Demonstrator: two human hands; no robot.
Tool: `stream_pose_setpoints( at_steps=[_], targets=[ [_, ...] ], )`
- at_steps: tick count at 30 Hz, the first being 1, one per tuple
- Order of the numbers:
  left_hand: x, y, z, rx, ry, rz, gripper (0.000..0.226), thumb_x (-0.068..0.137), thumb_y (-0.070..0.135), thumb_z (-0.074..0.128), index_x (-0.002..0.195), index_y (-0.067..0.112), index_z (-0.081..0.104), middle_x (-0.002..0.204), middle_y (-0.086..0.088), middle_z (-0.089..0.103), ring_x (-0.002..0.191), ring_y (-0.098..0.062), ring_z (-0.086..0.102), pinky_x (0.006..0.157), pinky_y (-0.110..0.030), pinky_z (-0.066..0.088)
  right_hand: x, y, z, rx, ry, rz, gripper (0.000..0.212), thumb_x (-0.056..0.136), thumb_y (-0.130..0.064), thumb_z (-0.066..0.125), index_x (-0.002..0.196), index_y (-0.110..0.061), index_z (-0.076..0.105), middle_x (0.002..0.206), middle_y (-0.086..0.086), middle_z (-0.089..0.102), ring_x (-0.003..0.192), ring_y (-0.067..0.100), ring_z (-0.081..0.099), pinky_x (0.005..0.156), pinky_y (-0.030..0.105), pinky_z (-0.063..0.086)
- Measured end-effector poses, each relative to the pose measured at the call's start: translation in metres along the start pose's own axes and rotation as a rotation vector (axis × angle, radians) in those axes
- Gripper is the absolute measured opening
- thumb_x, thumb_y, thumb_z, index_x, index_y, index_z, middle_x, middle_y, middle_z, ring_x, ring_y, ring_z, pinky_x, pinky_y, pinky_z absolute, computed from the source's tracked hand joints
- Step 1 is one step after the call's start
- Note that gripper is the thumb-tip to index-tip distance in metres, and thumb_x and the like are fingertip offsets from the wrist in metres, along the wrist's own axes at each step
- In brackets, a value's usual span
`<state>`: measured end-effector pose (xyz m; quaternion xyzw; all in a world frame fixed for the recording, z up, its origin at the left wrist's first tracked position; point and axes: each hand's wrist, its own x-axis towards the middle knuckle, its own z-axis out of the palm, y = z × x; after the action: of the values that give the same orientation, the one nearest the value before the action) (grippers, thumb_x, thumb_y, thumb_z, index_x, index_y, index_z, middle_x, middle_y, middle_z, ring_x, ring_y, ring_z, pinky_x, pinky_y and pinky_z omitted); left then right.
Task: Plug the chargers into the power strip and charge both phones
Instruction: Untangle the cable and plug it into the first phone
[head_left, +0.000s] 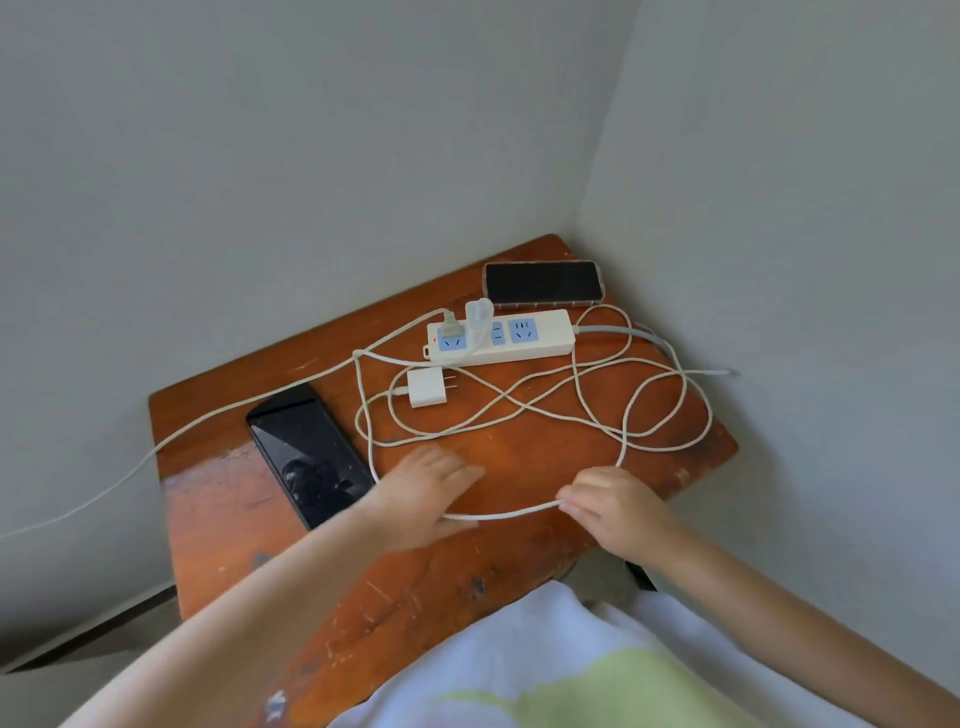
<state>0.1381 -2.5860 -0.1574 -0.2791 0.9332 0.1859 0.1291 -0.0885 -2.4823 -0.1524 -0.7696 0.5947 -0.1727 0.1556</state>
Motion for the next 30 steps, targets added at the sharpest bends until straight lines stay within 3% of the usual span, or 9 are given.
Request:
stream_pose_setpoints(
  at_steps=[3, 6, 7, 10, 13, 17, 23, 27, 30],
  targets=[
    [-0.003, 0.021, 0.002, -0.165, 0.078, 0.097, 0.039, 0.090, 0.036, 0.047, 0.122, 0.014, 0.050, 0.113, -0.008, 0.063, 0.101, -0.023, 0.061, 0.084, -0.021, 0.043, 0.010, -0.007, 0.002, 0.042, 0.028, 0.015, 0.012, 0.077, -0.007, 0.060, 0.069, -0.002, 0.067, 0.056, 0.011, 0.063, 0.052, 0.026, 0.060, 0.054, 0.037, 0.054],
    [-0.008, 0.015, 0.001, -0.111, 0.320, 0.225, 0.008, 0.074, 0.014, 0.071, 0.081, 0.011, 0.069, 0.067, -0.005, 0.069, 0.058, -0.018, 0.066, 0.055, -0.018, 0.050, 0.010, -0.002, -0.002, -0.043, 0.002, -0.042, 0.003, 0.070, -0.009, 0.068, 0.071, -0.008, 0.071, 0.061, 0.004, 0.070, 0.057, 0.021, 0.066, 0.065, 0.038, 0.056],
    [-0.009, 0.007, -0.001, -0.039, 0.321, 0.198, 0.008, 0.072, 0.014, 0.074, 0.078, 0.012, 0.069, 0.067, -0.005, 0.068, 0.060, -0.018, 0.066, 0.056, -0.020, 0.051, 0.009, 0.005, -0.004, -0.074, -0.023, -0.037, 0.004, 0.070, -0.006, 0.072, 0.073, -0.007, 0.071, 0.064, 0.005, 0.071, 0.060, 0.023, 0.067, 0.072, 0.042, 0.054],
    [-0.016, -0.024, -0.001, 0.143, 0.109, -0.118, 0.022, 0.093, 0.027, 0.047, 0.107, 0.019, 0.061, 0.106, -0.004, 0.060, 0.105, -0.022, 0.053, 0.092, -0.030, 0.038, 0.010, 0.035, -0.008, -0.194, -0.066, 0.042, 0.011, 0.070, 0.006, 0.072, 0.077, -0.003, 0.071, 0.070, 0.012, 0.071, 0.068, 0.030, 0.067, 0.083, 0.056, 0.050],
    [-0.027, -0.044, 0.002, 0.244, 0.003, -0.303, 0.026, 0.094, 0.031, 0.042, 0.116, 0.025, 0.055, 0.125, 0.001, 0.050, 0.120, -0.020, 0.040, 0.105, -0.034, 0.025, 0.018, 0.050, -0.015, -0.256, -0.053, 0.099, 0.011, 0.075, 0.007, 0.068, 0.082, -0.001, 0.071, 0.076, 0.015, 0.072, 0.074, 0.032, 0.066, 0.089, 0.055, 0.045],
    [-0.023, -0.024, 0.006, 0.119, 0.072, -0.272, 0.046, 0.092, 0.043, 0.037, 0.132, 0.020, 0.039, 0.140, -0.002, 0.040, 0.133, -0.023, 0.028, 0.114, -0.041, 0.010, 0.037, 0.026, -0.014, -0.212, 0.053, -0.064, 0.018, 0.061, 0.011, 0.078, 0.074, 0.001, 0.070, 0.059, 0.013, 0.068, 0.054, 0.029, 0.065, 0.059, 0.043, 0.055],
    [-0.009, 0.009, 0.017, -0.014, 0.134, -0.188, 0.035, 0.097, 0.029, 0.034, 0.127, 0.019, 0.048, 0.136, -0.002, 0.046, 0.128, -0.020, 0.035, 0.111, -0.031, 0.016, 0.041, -0.003, 0.009, -0.164, 0.046, -0.150, 0.023, 0.058, 0.004, 0.082, 0.078, -0.001, 0.073, 0.068, 0.012, 0.072, 0.063, 0.026, 0.068, 0.070, 0.046, 0.056],
    [-0.020, 0.003, 0.034, 0.024, 0.067, -0.190, 0.043, 0.097, 0.031, 0.030, 0.139, 0.020, 0.029, 0.150, 0.000, 0.026, 0.139, -0.019, 0.015, 0.114, -0.035, 0.006, 0.023, 0.011, 0.011, -0.041, 0.033, 0.135, 0.024, 0.074, 0.000, 0.072, 0.097, 0.003, 0.068, 0.096, 0.020, 0.070, 0.091, 0.035, 0.064, 0.082, 0.042, 0.050],
    [-0.027, 0.003, 0.041, 0.034, 0.020, -0.160, 0.050, 0.097, 0.039, 0.027, 0.142, 0.021, 0.016, 0.154, 0.000, 0.013, 0.141, -0.019, 0.003, 0.114, -0.036, -0.002, 0.036, 0.020, 0.003, -0.061, 0.121, 0.500, 0.030, 0.087, -0.023, 0.059, 0.103, 0.002, 0.060, 0.091, 0.016, 0.065, 0.082, 0.030, 0.062, 0.064, 0.031, 0.048]
  ],
)
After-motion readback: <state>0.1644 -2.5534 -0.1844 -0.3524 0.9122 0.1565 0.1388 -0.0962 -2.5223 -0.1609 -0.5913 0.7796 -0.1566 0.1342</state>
